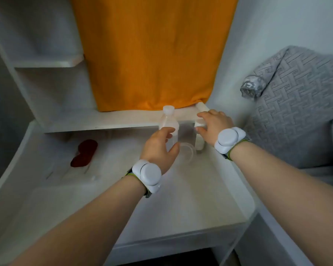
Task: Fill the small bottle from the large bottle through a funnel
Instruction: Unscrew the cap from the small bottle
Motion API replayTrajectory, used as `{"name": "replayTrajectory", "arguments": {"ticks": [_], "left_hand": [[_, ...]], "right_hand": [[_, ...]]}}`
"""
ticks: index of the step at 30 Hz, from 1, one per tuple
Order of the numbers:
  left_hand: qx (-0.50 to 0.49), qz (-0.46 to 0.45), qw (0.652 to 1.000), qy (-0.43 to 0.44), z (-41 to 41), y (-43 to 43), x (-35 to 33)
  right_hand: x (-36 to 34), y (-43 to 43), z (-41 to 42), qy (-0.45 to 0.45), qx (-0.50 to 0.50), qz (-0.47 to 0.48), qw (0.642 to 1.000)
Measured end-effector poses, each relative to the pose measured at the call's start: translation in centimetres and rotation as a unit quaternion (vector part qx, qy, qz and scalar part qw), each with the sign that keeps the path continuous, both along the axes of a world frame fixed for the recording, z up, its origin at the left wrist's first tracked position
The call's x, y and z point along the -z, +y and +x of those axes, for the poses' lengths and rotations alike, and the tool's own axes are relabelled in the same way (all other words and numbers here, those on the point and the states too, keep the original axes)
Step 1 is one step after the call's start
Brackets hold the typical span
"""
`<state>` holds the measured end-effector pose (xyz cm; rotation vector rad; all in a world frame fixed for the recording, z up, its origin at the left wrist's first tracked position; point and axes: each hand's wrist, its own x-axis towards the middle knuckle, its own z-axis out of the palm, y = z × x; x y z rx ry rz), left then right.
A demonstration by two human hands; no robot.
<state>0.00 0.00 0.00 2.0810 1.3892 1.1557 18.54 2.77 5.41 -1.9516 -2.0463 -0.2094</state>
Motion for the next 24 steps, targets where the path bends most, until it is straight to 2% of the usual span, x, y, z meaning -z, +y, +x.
{"name": "replayTrajectory", "arguments": {"ticks": [4,8,17,24], "left_hand": [[-0.013,-0.002,1.0,0.0,-0.1,0.4,0.0],[-0.013,0.0,1.0,0.0,-0.2,0.7,0.1],[-0.015,0.001,1.0,-0.008,-0.9,-0.1,-0.4],[-0.017,0.011,0.999,-0.025,-2.6,-1.9,-1.3]], "right_hand": [[0.0,0.6,-0.1,-0.045,0.012,-0.012,0.999],[0.2,0.9,-0.1,-0.043,0.002,-0.014,0.999],[-1.6,-1.1,0.5,0.044,-0.011,0.04,0.998],[-4.7,-4.7,-1.8,0.127,-0.078,0.102,0.984]]}}
